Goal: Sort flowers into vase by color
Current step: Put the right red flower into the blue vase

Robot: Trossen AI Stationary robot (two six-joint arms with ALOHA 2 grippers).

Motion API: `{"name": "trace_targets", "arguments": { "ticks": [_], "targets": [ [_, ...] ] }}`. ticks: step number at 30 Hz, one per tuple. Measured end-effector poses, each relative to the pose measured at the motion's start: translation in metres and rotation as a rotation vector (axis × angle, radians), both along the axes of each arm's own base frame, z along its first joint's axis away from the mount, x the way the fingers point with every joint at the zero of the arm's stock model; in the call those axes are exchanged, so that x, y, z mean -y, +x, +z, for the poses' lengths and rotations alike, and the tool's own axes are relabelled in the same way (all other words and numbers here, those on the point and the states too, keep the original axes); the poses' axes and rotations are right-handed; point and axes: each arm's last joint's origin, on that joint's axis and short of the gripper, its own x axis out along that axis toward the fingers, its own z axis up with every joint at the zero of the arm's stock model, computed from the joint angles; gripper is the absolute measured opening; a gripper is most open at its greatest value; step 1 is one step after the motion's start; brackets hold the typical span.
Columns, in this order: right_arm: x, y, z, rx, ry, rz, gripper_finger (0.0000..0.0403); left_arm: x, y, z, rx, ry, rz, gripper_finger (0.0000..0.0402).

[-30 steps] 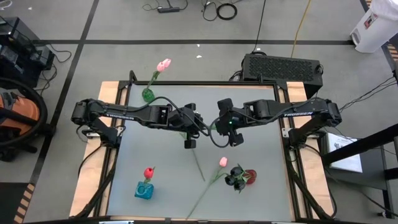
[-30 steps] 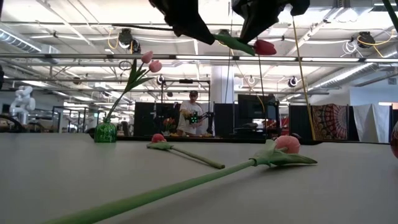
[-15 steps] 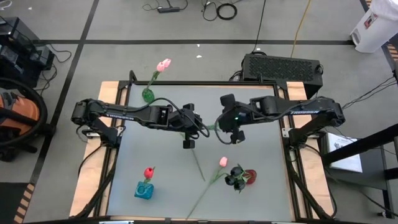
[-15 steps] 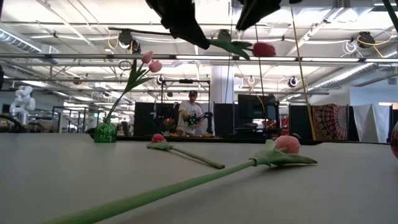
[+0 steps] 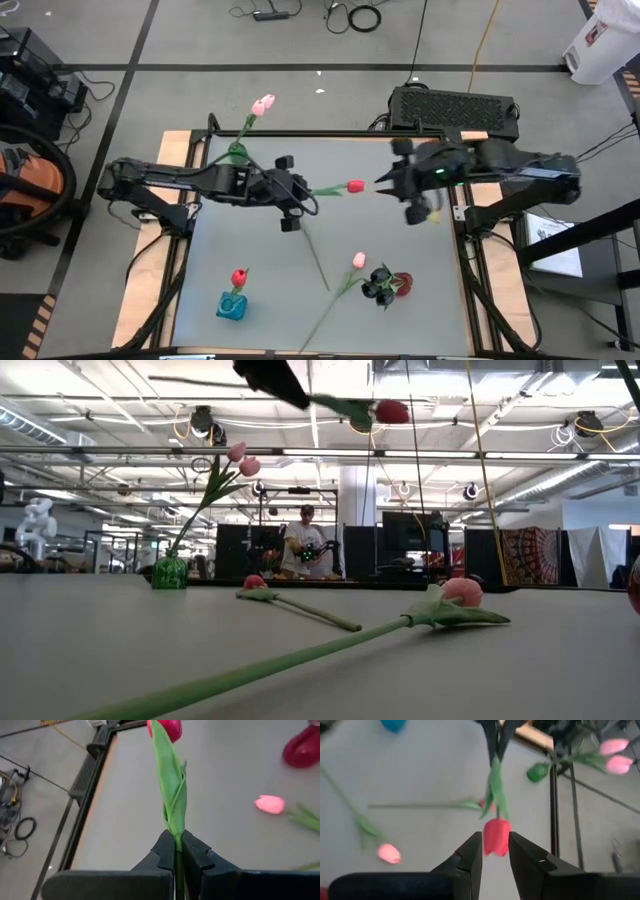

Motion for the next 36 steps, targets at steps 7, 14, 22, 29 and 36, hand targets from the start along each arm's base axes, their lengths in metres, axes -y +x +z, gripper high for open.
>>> {"name": "trace_targets", "arguments": {
  "ticks": [7,14,22,29,36],
  "targets": [
    [0.0,-0.054,0.027,0.129,0.108,0.04,0.0086,0.003,-0.042,0.041,0.131,-0.004,-0.016,0.0011],
    [0.001,-0.106,0.031,0.212,0.156,0.037,0.0086,0.002,-0.1,0.073,0.201,-0.005,-0.024,0.0011],
    [0.003,-0.14,-0.009,0.312,0.185,0.028,0.0086,0.003,-0.158,0.085,0.274,-0.018,-0.065,0.0011],
    [0.003,-0.141,-0.061,0.429,0.201,0.031,0.0086,0.001,-0.191,0.072,0.305,-0.025,-0.084,0.0011],
    [0.002,-0.12,-0.095,0.555,0.187,0.047,0.0086,0.0,-0.204,0.044,0.361,-0.046,-0.108,0.0011]
  ]
}}
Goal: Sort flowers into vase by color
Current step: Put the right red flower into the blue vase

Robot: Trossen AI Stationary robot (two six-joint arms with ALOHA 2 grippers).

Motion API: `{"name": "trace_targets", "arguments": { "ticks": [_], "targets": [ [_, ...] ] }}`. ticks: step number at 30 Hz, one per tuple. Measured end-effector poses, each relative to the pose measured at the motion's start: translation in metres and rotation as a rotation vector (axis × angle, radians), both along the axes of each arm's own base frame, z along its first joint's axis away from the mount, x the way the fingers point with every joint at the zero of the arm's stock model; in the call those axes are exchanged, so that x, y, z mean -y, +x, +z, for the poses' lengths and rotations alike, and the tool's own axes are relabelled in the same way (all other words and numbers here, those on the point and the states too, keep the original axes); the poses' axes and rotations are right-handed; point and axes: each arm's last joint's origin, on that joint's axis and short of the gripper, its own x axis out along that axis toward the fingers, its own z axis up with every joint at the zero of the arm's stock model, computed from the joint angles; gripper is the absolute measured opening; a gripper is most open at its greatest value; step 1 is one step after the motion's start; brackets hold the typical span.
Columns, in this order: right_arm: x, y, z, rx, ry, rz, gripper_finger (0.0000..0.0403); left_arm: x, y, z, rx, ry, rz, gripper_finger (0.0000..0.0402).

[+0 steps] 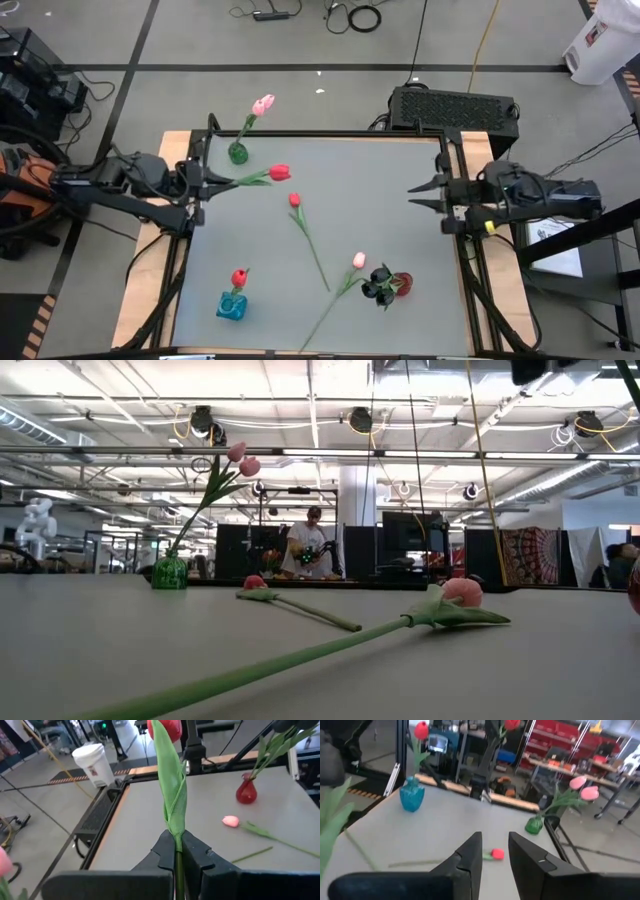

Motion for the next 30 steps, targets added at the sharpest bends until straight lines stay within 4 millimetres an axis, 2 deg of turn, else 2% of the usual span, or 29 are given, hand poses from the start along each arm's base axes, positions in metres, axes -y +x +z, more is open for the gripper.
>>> {"name": "trace_targets", "arguments": {
  "ticks": [8,15,26,30],
  "targets": [
    [-0.001,0.023,-0.014,0.083,-0.002,0.001,0.0086,-0.001,-0.009,-0.042,0.102,-0.018,-0.012,0.0011],
    [-0.002,0.047,-0.02,0.103,0.025,0.002,0.0086,0.0,-0.014,-0.073,0.274,-0.031,-0.08,0.0011],
    [-0.005,0.092,-0.032,0.128,0.034,0.055,0.0086,0.004,-0.023,-0.087,0.532,-0.074,-0.273,0.0011],
    [-0.006,0.108,-0.038,0.144,0.034,0.056,0.0086,0.006,-0.032,-0.085,0.669,-0.076,-0.385,0.0011]
  ]
}}
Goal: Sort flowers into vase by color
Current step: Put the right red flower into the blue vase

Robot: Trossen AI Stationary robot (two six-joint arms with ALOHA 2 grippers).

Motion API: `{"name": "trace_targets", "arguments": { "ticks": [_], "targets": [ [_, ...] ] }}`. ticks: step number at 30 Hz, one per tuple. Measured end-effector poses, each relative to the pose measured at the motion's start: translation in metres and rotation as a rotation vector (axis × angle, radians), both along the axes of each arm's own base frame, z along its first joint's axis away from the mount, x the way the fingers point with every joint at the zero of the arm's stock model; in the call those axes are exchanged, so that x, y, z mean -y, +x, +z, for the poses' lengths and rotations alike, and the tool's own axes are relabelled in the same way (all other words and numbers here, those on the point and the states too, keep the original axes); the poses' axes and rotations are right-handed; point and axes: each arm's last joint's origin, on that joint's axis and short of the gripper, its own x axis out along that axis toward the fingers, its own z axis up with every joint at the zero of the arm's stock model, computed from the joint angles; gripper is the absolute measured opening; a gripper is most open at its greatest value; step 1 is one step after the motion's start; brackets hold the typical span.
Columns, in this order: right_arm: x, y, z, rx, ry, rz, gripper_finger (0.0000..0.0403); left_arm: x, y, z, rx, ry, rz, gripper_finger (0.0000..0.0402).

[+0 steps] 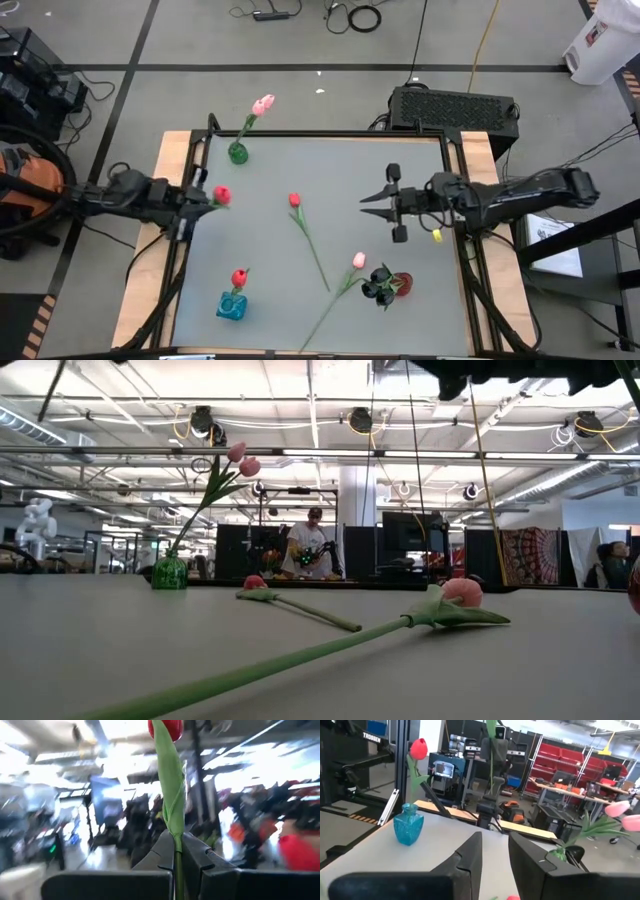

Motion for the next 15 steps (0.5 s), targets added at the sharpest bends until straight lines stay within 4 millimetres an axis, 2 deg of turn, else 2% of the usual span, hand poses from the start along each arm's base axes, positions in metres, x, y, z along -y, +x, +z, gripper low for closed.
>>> {"name": "trace_targets", "arguments": {
  "ticks": [6,15],
  "targets": [
    [-0.002,0.022,-0.009,0.052,0.002,0.021,0.0086,0.0,-0.008,-0.011,0.092,0.001,-0.039,0.0011],
    [-0.003,0.049,-0.02,0.211,0.054,0.034,0.0086,0.001,0.005,-0.048,0.155,-0.041,-0.004,0.0011]
  ]
}}
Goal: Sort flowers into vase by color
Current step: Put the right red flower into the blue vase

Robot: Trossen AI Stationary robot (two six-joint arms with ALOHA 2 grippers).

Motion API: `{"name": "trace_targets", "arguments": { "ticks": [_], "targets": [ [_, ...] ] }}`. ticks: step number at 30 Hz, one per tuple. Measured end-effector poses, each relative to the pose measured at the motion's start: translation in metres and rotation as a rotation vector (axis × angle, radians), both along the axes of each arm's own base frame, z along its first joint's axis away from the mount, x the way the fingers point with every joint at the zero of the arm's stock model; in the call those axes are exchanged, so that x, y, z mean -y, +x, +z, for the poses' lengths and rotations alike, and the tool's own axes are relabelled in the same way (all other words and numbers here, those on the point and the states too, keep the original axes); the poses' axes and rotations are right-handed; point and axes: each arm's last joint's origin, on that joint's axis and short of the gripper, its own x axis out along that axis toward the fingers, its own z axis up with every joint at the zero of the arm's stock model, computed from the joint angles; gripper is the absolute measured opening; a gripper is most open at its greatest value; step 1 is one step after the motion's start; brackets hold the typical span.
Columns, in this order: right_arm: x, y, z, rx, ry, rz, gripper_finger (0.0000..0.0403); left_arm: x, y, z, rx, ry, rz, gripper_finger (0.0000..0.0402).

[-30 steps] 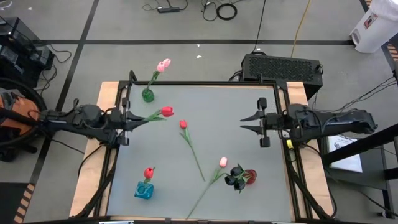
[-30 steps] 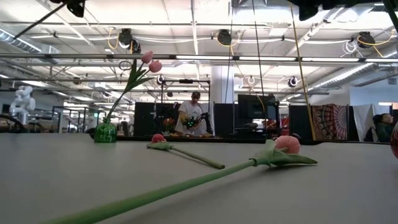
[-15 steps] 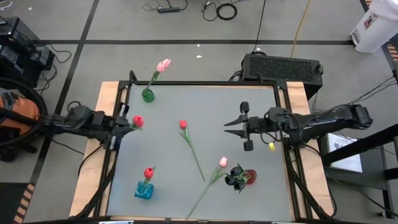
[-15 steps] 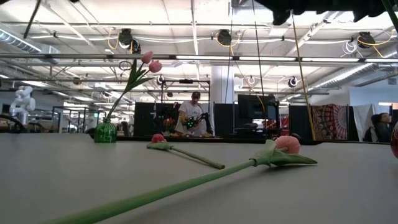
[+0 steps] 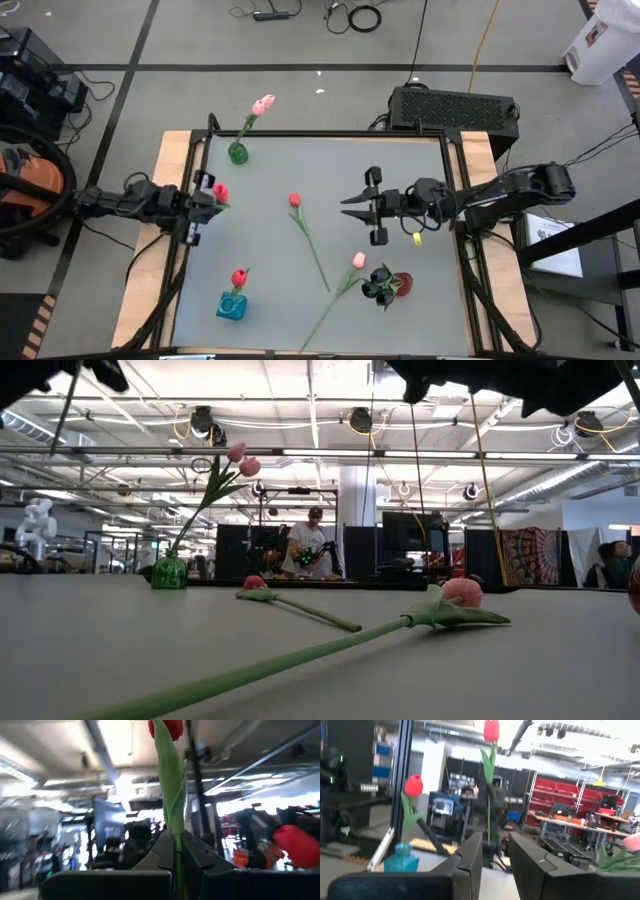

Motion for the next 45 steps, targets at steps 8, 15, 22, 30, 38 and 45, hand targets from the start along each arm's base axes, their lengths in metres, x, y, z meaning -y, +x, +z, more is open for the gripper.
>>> {"name": "trace_targets", "arguments": {
  "ticks": [8,15,22,30,38,45],
  "targets": [
    [-0.001,0.024,-0.013,-0.022,0.065,0.011,0.0086,-0.002,0.006,-0.012,-0.071,-0.137,0.047,0.0011],
    [-0.004,0.051,-0.014,-0.036,0.055,0.061,0.0086,0.002,0.011,-0.018,-0.158,-0.182,-0.052,0.0011],
    [-0.005,0.075,-0.015,-0.037,0.049,0.079,0.0086,0.007,0.014,-0.019,-0.182,-0.185,-0.097,0.0011],
    [-0.009,0.11,-0.004,0.003,0.029,0.188,0.0086,0.007,0.023,-0.022,-0.208,-0.154,-0.026,0.0011],
    [-0.003,0.143,0.003,0.033,0.038,0.175,0.0086,0.01,0.033,-0.021,-0.186,-0.116,-0.008,0.0011],
    [0.0,0.164,0.007,0.044,0.037,0.168,0.0086,0.012,0.044,-0.026,-0.225,-0.109,-0.005,0.0011]
  ]
}}
